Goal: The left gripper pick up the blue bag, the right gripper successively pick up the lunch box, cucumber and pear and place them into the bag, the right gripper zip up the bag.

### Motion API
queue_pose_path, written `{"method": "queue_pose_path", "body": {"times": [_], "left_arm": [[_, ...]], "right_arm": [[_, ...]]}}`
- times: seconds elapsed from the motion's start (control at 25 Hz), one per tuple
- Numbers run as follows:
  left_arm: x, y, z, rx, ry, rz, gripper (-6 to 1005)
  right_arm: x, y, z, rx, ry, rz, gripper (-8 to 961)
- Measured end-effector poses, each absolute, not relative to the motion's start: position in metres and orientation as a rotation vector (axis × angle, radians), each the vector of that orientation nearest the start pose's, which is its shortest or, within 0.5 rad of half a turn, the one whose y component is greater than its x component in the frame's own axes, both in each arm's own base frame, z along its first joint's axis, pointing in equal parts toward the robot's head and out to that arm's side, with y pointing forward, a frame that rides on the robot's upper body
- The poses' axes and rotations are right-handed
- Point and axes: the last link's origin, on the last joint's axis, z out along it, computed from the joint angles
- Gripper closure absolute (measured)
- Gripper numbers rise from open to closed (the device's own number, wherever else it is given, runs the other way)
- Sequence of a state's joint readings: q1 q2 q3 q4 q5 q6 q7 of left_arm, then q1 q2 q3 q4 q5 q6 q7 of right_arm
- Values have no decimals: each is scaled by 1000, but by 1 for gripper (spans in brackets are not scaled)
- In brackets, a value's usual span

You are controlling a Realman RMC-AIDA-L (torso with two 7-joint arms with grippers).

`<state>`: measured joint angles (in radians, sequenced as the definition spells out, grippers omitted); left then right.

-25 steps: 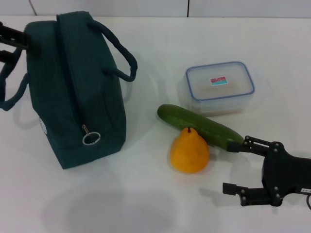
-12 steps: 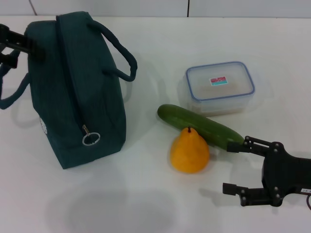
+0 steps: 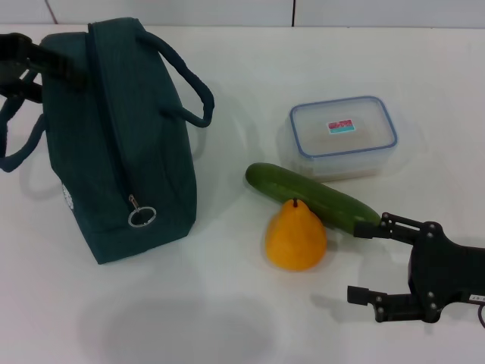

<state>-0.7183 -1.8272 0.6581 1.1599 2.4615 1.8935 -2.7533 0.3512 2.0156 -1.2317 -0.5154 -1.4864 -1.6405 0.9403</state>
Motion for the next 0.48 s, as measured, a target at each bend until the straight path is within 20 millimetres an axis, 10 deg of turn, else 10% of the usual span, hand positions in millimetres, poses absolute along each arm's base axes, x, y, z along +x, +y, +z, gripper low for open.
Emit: {"method": "queue_pose_path", "body": {"times": [0.48], "left_arm": [[-217,376,166,-2264,-1666,-136,350]], "right_arm": [[268,258,-32,-2839,206,951,110]]}}
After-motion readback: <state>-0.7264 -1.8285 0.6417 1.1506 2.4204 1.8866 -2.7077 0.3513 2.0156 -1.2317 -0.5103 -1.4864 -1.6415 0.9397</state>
